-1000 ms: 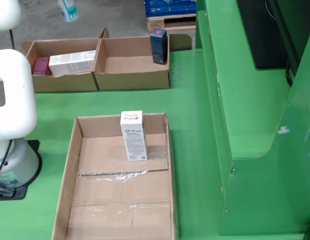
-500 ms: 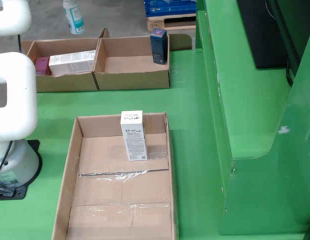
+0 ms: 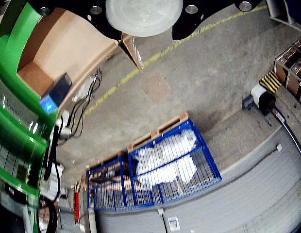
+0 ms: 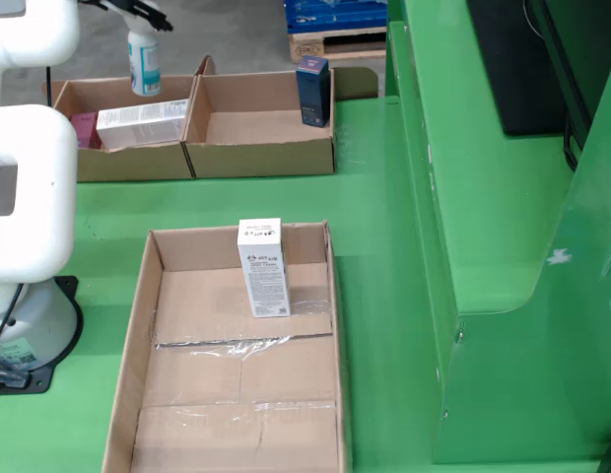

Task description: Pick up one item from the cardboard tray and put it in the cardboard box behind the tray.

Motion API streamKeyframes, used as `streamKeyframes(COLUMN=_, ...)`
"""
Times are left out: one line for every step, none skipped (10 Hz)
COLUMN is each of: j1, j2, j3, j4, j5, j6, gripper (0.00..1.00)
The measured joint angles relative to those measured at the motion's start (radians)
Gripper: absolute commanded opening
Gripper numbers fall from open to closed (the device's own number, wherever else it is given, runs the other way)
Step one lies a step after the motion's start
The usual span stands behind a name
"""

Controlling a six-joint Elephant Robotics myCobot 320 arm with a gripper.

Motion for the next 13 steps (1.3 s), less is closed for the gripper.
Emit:
streamKeyframes(j1=-0.018, j2=-0.003, j3=0.000, j4=-0.055, j5=0.052, j6=0.000, gripper=0.00)
streamKeyframes(j1=-0.023, j2=-0.009, j3=0.000, j4=-0.095, j5=0.095, j6=0.000, gripper=0.00)
streamKeyframes(j1=-0.037, j2=-0.034, j3=0.000, j4=-0.138, j5=0.138, j6=-0.006, gripper=0.00)
streamKeyframes(j1=-0.051, j2=-0.045, j3=0.006, j4=-0.189, j5=0.186, j6=-0.012, gripper=0.00)
streamKeyframes(j1=-0.054, j2=-0.045, j3=0.008, j4=-0.232, j5=0.235, j6=-0.012, gripper=0.00)
streamKeyframes(j1=-0.049, j2=-0.051, j3=-0.002, j4=-0.278, j5=0.275, j6=-0.012, gripper=0.00)
streamKeyframes(j1=-0.057, j2=-0.058, j3=-0.002, j4=-0.330, j5=0.324, j6=-0.015, gripper=0.00)
streamKeyframes(j1=-0.060, j2=-0.072, j3=-0.002, j4=-0.373, j5=0.367, j6=-0.015, gripper=0.00)
streamKeyframes(j1=-0.058, j2=-0.072, j3=0.000, j4=-0.409, j5=0.408, j6=-0.015, gripper=0.00)
streamKeyframes(j1=-0.061, j2=-0.072, j3=0.000, j4=-0.429, j5=0.457, j6=-0.015, gripper=0.00)
streamKeyframes(j1=-0.064, j2=-0.072, j3=0.000, j4=-0.434, j5=0.497, j6=-0.015, gripper=0.00)
streamKeyframes(j1=-0.069, j2=-0.072, j3=0.000, j4=-0.434, j5=0.534, j6=-0.015, gripper=0.00)
streamKeyframes(j1=-0.072, j2=-0.072, j3=0.000, j4=-0.434, j5=0.554, j6=-0.015, gripper=0.00)
